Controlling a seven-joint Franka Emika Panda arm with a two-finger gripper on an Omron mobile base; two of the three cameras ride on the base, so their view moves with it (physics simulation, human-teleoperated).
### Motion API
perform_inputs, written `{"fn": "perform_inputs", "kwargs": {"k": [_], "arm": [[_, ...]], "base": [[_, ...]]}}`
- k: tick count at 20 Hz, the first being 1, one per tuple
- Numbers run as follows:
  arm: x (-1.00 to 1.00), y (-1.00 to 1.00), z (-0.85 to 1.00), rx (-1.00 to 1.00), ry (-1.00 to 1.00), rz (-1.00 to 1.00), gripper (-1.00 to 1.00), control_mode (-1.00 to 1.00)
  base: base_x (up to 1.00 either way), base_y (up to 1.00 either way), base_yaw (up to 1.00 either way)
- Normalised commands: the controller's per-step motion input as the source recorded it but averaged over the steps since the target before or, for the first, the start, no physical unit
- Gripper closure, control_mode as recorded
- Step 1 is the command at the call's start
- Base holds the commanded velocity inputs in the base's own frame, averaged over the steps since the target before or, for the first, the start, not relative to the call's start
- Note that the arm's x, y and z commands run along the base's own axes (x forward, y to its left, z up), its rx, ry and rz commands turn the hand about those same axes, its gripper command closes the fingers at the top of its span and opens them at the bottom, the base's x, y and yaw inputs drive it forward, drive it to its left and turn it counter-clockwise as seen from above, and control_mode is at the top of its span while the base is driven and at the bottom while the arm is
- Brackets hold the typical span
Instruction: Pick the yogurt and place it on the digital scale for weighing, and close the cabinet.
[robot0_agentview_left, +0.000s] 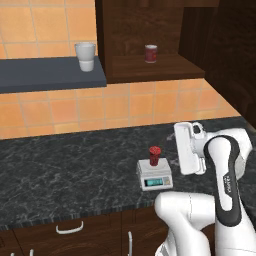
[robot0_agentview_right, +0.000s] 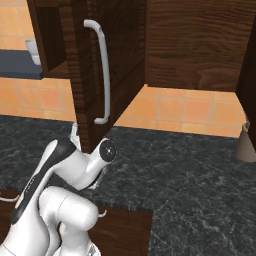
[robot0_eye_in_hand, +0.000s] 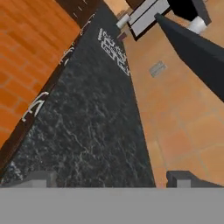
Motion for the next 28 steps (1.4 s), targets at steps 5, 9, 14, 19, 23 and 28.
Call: {"fn": "perform_inputs", "kwargs": {"k": [5, 9, 14, 19, 23, 28], "arm": [[-0.45, 0.36, 0.32, -0.31, -0.57, -0.29, -1.00, -1.00], [-0.51, 0.42, 0.09, -0.20, -0.61, -0.32, -1.00, -1.00], [-0.03, 0.53, -0.38, -0.05, -0.21, -0.24, -1.00, -1.00], [0.63, 0.99, -0.88, -0.09, 0.01, -0.01, -1.00, -1.00], [-0.70, 0.43, 0.39, -0.15, -0.49, -0.07, -1.00, -1.00], [-1.00, 0.09, 0.46, -0.09, -0.71, -0.16, -1.00, -1.00]], "base": [[0.00, 0.00, 0.00], [0.00, 0.00, 0.00], [0.00, 0.00, 0.00], [0.00, 0.00, 0.00], [0.00, 0.00, 0.00], [0.00, 0.00, 0.00]]}}
